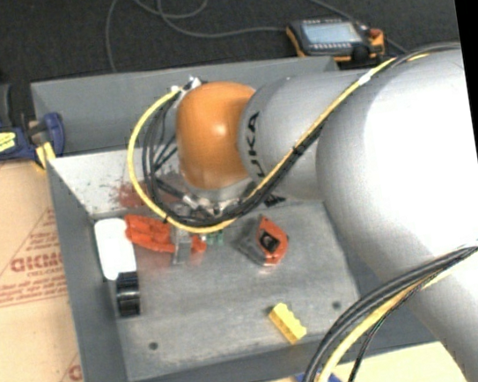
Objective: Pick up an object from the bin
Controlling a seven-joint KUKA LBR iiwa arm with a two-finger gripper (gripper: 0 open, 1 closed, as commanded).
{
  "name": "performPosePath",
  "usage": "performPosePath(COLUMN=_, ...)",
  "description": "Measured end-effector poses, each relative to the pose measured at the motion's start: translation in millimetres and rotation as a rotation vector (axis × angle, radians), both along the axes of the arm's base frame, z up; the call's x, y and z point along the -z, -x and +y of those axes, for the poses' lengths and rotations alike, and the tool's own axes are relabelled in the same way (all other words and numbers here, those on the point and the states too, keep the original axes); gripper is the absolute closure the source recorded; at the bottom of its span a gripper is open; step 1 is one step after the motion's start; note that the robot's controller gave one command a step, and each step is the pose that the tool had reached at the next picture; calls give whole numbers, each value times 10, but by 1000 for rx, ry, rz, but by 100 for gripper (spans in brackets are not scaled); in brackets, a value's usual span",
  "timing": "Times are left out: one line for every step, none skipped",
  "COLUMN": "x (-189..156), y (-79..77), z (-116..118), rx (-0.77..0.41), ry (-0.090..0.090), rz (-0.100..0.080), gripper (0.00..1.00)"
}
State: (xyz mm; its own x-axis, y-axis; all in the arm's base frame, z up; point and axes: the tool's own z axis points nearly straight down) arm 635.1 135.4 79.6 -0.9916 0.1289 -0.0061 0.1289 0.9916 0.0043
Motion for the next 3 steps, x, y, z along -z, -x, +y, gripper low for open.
performPosePath(x=-181, y=20, z=-6, rx=0, ry=2, rz=8, gripper=100)
performPosePath(x=-353, y=4, z=-4, rx=0, ry=1, rz=4, gripper=100)
performPosePath(x=-504, y=0, z=-4, rx=0, ry=1, rz=3, gripper=100)
